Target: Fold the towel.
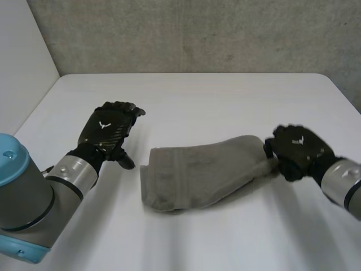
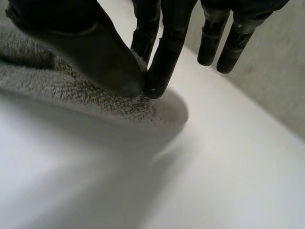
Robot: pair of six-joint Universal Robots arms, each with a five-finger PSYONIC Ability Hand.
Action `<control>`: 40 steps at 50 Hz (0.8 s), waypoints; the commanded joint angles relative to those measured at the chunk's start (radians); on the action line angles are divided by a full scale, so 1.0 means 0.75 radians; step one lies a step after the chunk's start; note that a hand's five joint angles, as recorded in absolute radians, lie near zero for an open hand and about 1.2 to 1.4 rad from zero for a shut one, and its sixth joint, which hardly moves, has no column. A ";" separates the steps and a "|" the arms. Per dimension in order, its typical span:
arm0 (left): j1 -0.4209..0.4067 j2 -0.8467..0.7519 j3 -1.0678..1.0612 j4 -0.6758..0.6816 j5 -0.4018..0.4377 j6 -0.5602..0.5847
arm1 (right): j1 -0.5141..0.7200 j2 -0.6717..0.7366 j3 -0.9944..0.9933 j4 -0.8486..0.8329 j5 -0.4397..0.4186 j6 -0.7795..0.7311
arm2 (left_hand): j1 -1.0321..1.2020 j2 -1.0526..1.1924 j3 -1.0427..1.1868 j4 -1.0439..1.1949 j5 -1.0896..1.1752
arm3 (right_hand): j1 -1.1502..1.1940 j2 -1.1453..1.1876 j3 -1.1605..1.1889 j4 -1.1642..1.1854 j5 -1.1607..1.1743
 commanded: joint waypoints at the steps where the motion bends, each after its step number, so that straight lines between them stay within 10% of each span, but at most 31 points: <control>1: 0.035 0.002 0.011 0.000 -0.005 -0.001 | 0.310 0.084 -0.265 0.022 0.031 0.094 | -0.083 -0.063 -0.077 -0.087 -0.033 | 0.162 0.090 -0.070 -0.101 0.071; 6: 0.043 0.004 0.011 -0.002 -0.034 -0.001 | 0.751 0.382 -0.534 0.023 0.163 0.115 | -0.083 -0.063 -0.077 -0.087 -0.033 | 0.162 0.090 -0.070 -0.101 0.071; 16: 0.049 0.027 -0.001 -0.004 -0.083 -0.003 | 0.995 0.777 -0.698 -0.016 0.190 0.123 | -0.087 -0.066 -0.077 -0.087 -0.037 | -0.007 -0.080 -0.070 -0.101 -0.098; 17: 0.049 0.027 -0.001 -0.006 -0.085 -0.003 | 0.995 0.777 -0.698 -0.016 0.190 0.123 | -0.087 -0.066 -0.077 -0.087 -0.037 | -0.009 -0.081 -0.070 -0.101 -0.099; 19: 0.049 0.027 0.001 -0.006 -0.085 -0.003 | 0.987 0.763 -0.676 -0.020 0.196 0.127 | -0.087 -0.066 -0.077 -0.087 -0.037 | -1.467 -1.539 -0.070 -0.101 -1.558; 30: -0.012 0.031 0.088 -0.018 -0.087 -0.017 | 0.732 0.283 -0.343 -0.082 0.217 0.270 | -0.087 -0.066 -0.077 -0.087 -0.037 | -1.467 -1.539 -0.070 -0.101 -1.558; 40: -0.188 -0.061 0.134 -0.034 -0.087 -0.183 | 0.578 0.239 -0.205 -0.098 0.200 0.431 | -0.059 -0.039 -0.077 -0.087 -0.010 | -1.467 -1.539 -0.070 -0.101 -1.558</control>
